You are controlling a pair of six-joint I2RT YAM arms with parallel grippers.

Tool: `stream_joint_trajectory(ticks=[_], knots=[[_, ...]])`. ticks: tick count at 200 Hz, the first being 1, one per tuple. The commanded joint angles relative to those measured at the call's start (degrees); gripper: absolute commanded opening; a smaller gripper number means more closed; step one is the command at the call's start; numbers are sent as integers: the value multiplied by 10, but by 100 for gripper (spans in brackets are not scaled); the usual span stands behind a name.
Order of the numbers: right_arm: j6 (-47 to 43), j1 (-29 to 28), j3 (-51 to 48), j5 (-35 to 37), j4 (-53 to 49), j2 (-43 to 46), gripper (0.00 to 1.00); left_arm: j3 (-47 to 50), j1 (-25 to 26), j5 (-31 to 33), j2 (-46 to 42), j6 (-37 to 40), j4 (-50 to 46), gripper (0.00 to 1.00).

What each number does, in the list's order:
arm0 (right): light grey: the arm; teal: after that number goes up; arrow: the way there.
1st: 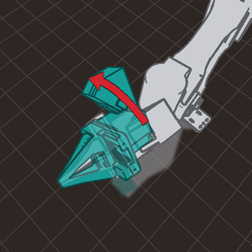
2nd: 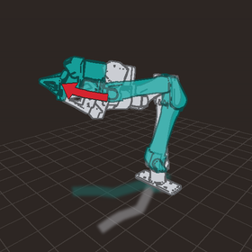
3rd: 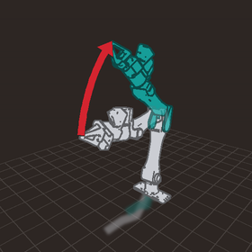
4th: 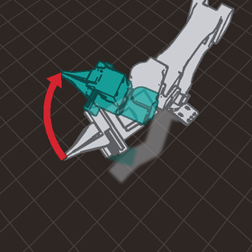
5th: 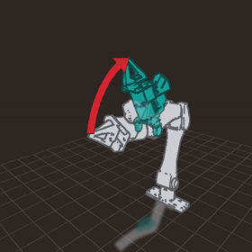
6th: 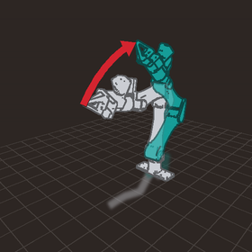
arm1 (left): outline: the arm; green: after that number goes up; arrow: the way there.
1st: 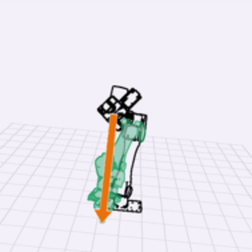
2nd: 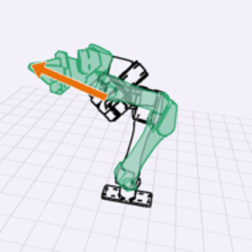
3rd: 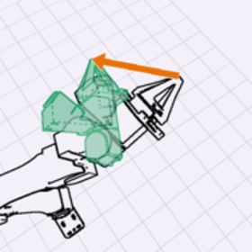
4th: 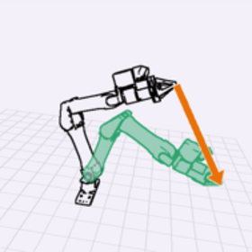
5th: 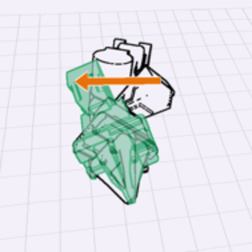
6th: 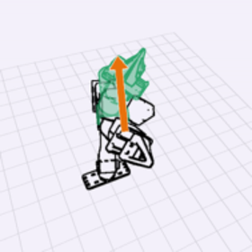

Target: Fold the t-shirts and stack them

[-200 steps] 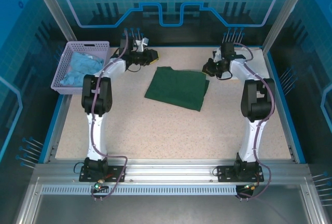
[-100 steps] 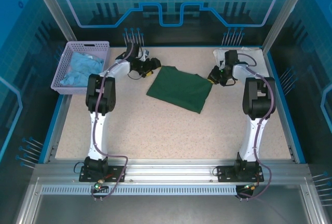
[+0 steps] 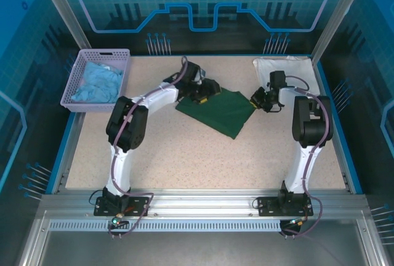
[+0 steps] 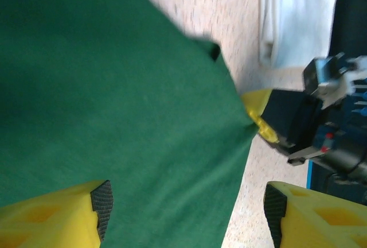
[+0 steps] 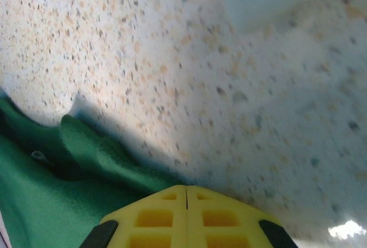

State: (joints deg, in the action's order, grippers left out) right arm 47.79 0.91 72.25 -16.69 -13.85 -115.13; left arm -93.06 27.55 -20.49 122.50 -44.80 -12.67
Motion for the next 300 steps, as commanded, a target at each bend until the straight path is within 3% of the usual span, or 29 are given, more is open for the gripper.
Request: stream_joint_trajectory(ticks=[1, 33, 56, 70, 85, 111, 153, 193, 227, 249, 278, 300], knots=[[16, 1, -54, 24, 46, 77, 0, 50, 32, 37, -32, -102, 35, 72], [12, 7, -99, 48, 36, 124, 0, 117, 100, 62, -80, -195, 96, 72], [20, 15, -119, 24, 44, 133, 0, 149, 163, 131, -121, -229, 90, 73], [27, 11, -145, 32, 61, 159, 0, 195, 201, 182, -140, -266, 125, 74], [37, 3, -179, 61, 60, 196, 0, 236, 219, 183, -136, -309, 190, 74], [59, 14, -215, 123, 32, 224, 0, 264, 211, 190, -105, -336, 204, 73], [69, 75, -211, 44, 22, 158, 0, 252, 186, 205, -96, -271, 137, 71], [75, 71, -269, 69, 37, 203, 0, 262, 197, 237, -133, -265, 90, 74], [104, 37, -303, 83, 31, 222, 0, 333, 197, 180, -148, -334, 213, 79], [120, 10, -327, 101, 43, 249, 0, 377, 205, 137, -126, -374, 372, 79], [127, -2, -338, 110, 36, 285, 0, 390, 207, 127, -100, -385, 405, 78], [111, -13, -320, 112, 7, 306, 0, 405, 200, 140, -99, -375, 428, 66]])
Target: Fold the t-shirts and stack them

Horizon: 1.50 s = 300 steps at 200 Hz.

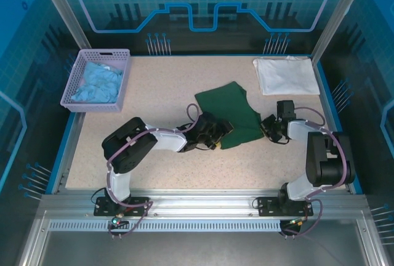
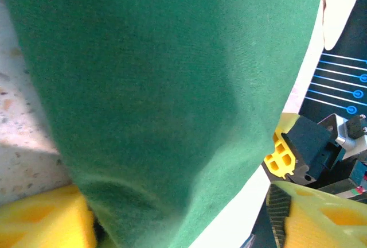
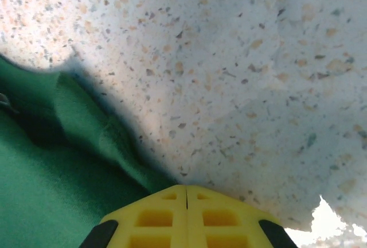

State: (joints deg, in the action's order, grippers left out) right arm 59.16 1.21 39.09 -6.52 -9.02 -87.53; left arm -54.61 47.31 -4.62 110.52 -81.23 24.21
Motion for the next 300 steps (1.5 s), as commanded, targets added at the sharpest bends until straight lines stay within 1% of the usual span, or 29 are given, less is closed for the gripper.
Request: stream_joint_trajectory(ticks=[1, 14, 33, 48, 57, 70, 75, 90, 106, 135, 153, 169, 173, 177, 188, 194, 198, 209, 219, 231, 237, 246, 259, 272, 281, 286, 295, 300], knots=[[-4, -16, 12, 11, -43, 31, 0, 20, 2, -18, 21, -10, 58, 66], [-13, -21, 20, 20, -60, 52, 0, 19, -2, -11, 12, 4, 32, 61], [-20, -26, 32, 38, -94, 90, 0, 20, -6, 6, -10, 30, -26, 61], [-25, -36, 48, 60, -133, 117, 0, 24, -8, 21, -26, 47, -53, 60], [-26, -43, 54, 74, -155, 135, 0, 27, -10, 22, -29, 52, -56, 56], [-22, -50, 54, 86, -183, 157, 0, 30, -14, 18, -30, 56, -55, 46], [-19, -53, 50, 91, -192, 165, 0, 32, -16, 18, -30, 57, -55, 43], [0, -55, 23, 88, -202, 182, 0, 31, -19, 14, -25, 62, -57, 42], [15, -55, -15, 87, -196, 195, 0, 25, -20, 13, -19, 67, -65, 38], [44, -56, -80, 100, -175, 207, 0, 16, -26, 13, -13, 78, -75, 37], [60, -57, -101, 107, -182, 201, 0, 7, -31, 24, -25, 96, -110, 39], [66, -57, -109, 106, -187, 191, 0, -5, -34, 42, -42, 120, -149, 46], [65, -58, -108, 106, -190, 189, 1, -10, -35, 45, -47, 125, -161, 48], [65, -58, -108, 105, -192, 188, 5, -14, -37, 47, -51, 132, -170, 51], [59, -57, -107, 104, -196, 188, 31, -31, -43, 45, -60, 153, -195, 59], [55, -57, -102, 106, -205, 192, 41, -46, -47, 39, -66, 168, -211, 61], [50, -57, -99, 110, -212, 196, 44, -57, -49, 34, -68, 182, -222, 63], [41, -56, -91, 124, -235, 216, 46, -95, -54, 25, -75, 218, -273, 64], [33, -55, -85, 141, -251, 244, 50, -129, -54, 20, -81, 254, -312, 65], [25, -50, -77, 163, -269, 280, 51, -163, -52, 6, -86, 280, -353, 65], [19, -45, -70, 171, -277, 296, 52, -171, -50, 3, -91, 285, -366, 65], [4, -34, -60, 173, -282, 312, 56, -172, -46, -4, -102, 279, -369, 66], [-22, -12, -42, 162, -282, 317, 63, -152, -37, -22, -119, 247, -336, 68], [-47, 14, -27, 128, -273, 303, 65, -119, -23, -33, -133, 206, -275, 68], [-64, 32, -19, 88, -259, 282, 62, -104, -12, -28, -138, 184, -247, 69], [-73, 41, -14, 67, -255, 268, 59, -101, -6, -27, -138, 179, -237, 69], [-97, 44, -3, 30, -245, 241, 45, -110, 2, -30, -131, 186, -234, 70], [-108, 42, 3, 18, -245, 228, 40, -125, 5, -35, -122, 195, -245, 70]])
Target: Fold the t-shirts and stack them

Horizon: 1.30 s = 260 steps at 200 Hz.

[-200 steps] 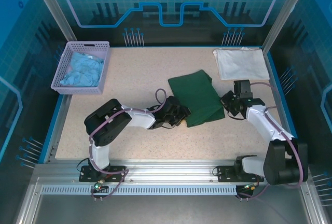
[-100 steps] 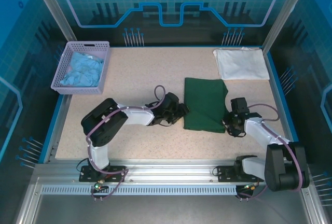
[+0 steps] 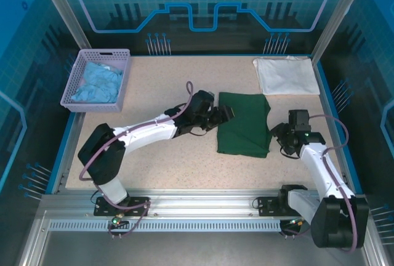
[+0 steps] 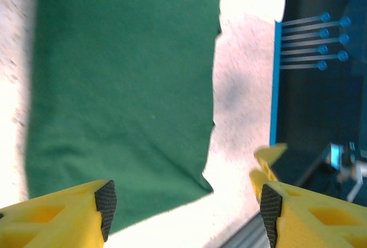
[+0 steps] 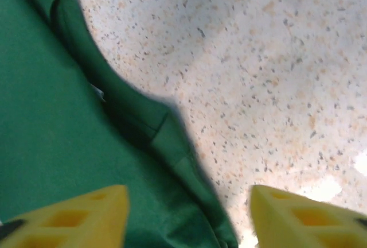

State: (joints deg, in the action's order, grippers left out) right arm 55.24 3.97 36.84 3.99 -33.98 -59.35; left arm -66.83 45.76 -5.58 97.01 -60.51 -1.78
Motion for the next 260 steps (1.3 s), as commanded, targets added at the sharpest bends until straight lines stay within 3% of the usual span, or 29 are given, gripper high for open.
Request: stream_joint_trajectory(ticks=[1, 34, 55, 72, 97, 131, 151, 178, 215, 236, 260], knots=[[-71, 14, 27, -89, 5, -57, 39, -6, 21, -28, 16, -9, 12, 70], [-86, 0, 44, -80, -9, -127, 39, -177, 23, -98, 132, 120, -143, 66], [-81, 5, 42, -70, 22, -169, 44, -216, 28, -144, 196, 151, -139, 60], [-85, 8, 62, -75, 37, -219, 40, -235, 39, -180, 233, 165, -135, 58], [-87, -1, 82, -131, 76, -287, 29, -236, 59, -174, 250, 200, -186, 58], [-105, -63, 132, -185, 117, -379, 21, -72, 49, -118, 166, 160, -119, 58], [-122, -109, 210, -170, 103, -428, 20, 21, 44, -101, 108, 119, -57, 58], [-148, -163, 337, -210, 68, -520, 22, 116, 44, -97, 40, 76, 40, 59], [-193, -237, 506, -224, 6, -613, 25, 128, 41, -119, -8, 64, 103, 61], [-204, -254, 558, -205, -31, -631, 27, 107, 19, -98, -55, 81, 55, 65], [-211, -232, 562, -207, -42, -624, 29, 90, -39, -52, -120, 90, -17, 68]])
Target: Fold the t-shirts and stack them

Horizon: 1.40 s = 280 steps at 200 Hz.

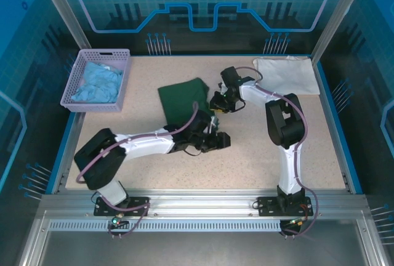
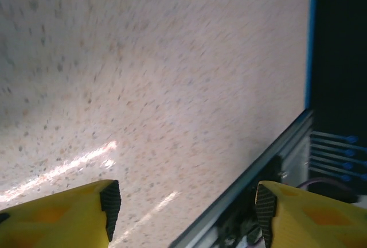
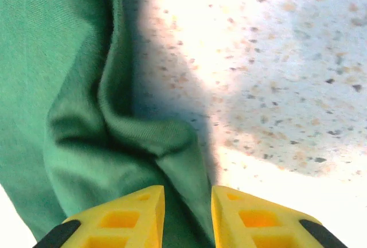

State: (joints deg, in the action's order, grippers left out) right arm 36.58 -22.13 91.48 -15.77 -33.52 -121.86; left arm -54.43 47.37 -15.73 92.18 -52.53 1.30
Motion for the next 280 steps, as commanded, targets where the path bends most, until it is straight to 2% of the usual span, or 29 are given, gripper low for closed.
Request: stream_joint_trajectory(ticks=[1, 13, 31, 51, 66, 74, 90, 109, 118, 133, 164, 192, 215, 248, 264, 280], knots=[[-24, 30, 16, -9, -48, 2, 29, -35, -58, 52, -75, 10, -51, 69], [-31, 44, 7, 0, -56, 17, 31, -48, -94, 76, -96, 17, -96, 69], [-20, 62, -18, 6, -64, 55, 32, -70, -151, 75, -104, 40, -136, 69], [13, 61, -86, -11, -12, 130, 34, -85, -199, 59, -83, 73, -164, 66], [56, 38, -140, -45, 47, 179, 34, -96, -225, 24, -37, 91, -191, 61], [74, 19, -152, -57, 68, 189, 33, -97, -232, 3, -9, 97, -193, 59], [97, -23, -137, -37, 64, 178, 29, -95, -234, -24, 32, 99, -182, 57], [141, -45, -121, -26, 67, 141, 24, -115, -241, -11, 70, 98, -181, 57], [154, -51, -123, -14, 69, 124, 27, -134, -249, -5, 89, 100, -181, 57], [165, -56, -125, -6, 75, 101, 39, -175, -265, -11, 126, 98, -187, 56], [149, -69, -141, 20, 81, 97, 46, -281, -276, -63, 194, 125, -220, 54], [137, -72, -150, 26, 87, 97, 48, -387, -277, -76, 261, 160, -270, 54], [133, -72, -139, 4, 88, 75, 41, -445, -279, -76, 323, 170, -298, 55], [131, -73, -137, -16, 85, 75, 12, -454, -279, -76, 358, 165, -279, 60], [135, -74, -144, -26, 87, 92, 1, -460, -279, -74, 373, 163, -270, 61], [142, -77, -154, -37, 86, 115, 0, -470, -279, -79, 394, 154, -260, 61]])
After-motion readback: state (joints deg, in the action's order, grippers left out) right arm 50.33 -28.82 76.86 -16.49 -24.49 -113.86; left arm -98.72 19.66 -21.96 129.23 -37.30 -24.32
